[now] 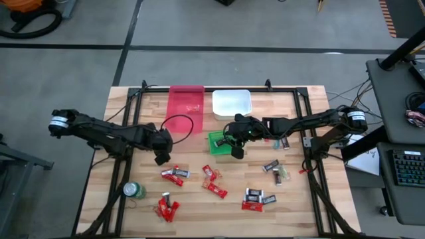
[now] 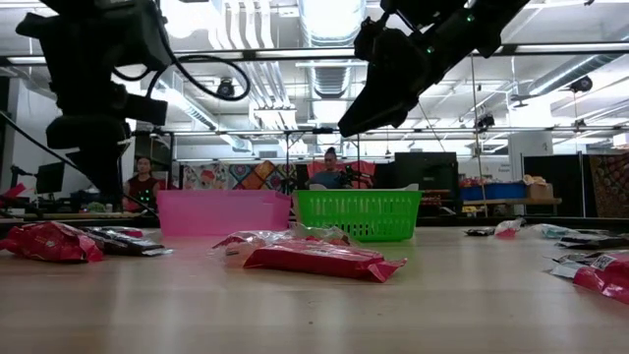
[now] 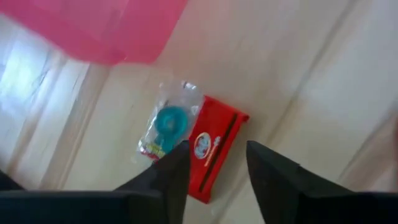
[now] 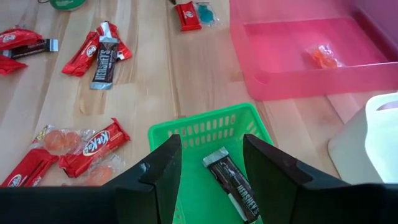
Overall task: Sort candy
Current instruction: Put the red chocolate bar into the white bin
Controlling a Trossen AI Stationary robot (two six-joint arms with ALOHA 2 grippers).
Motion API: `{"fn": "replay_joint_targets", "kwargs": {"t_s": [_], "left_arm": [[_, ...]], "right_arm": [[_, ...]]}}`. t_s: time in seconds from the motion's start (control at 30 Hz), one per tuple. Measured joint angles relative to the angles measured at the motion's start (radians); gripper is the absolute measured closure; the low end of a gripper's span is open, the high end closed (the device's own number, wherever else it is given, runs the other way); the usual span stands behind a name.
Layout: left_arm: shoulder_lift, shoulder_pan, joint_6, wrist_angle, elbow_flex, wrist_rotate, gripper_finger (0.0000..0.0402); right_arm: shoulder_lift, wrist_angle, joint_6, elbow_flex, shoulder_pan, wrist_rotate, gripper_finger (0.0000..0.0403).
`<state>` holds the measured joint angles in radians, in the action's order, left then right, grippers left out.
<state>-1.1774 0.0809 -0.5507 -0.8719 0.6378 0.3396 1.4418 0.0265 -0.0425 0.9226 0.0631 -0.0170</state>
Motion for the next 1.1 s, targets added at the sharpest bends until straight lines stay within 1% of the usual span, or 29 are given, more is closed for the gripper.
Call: {"fn": "replay_joint_targets", "kwargs": {"t_s": [0.13,0.23,0.4,0.77,0.93,1.1], "left_arm": [[0.0,-0.015,-0.038,0.012,-0.005,0.021,0.0212],[0.0,-0.016,-0.039,0.027,-0.005,0.021,0.0199],[0.0,-0.015,-0.035,0.123,-0.016,0.019,0.0196],[0.0,-0.015,-0.038,0.133,-0.03,0.019,0.0196],[0.0,-0.015,-0.038,0.203,-0.069,0.019,0.0196],[0.0,-0.015,-0.043,0.211,-0.093,0.019,0.0196]], "right_arm": [[0.0,0.002,0.006,0.0,0.0,0.001,0.0241],[0.0,0.009,0.007,0.0,0.0,0.002,0.0241],[0.0,0.029,0.008,0.0,0.0,0.002,0.0241],[0.0,0.029,0.008,0.0,0.0,0.002,0.0241],[0.0,0.029,0.008,0.0,0.0,0.002,0.0241],[0.0,0.035,0.008,0.0,0.0,0.002,0.0241]]}}
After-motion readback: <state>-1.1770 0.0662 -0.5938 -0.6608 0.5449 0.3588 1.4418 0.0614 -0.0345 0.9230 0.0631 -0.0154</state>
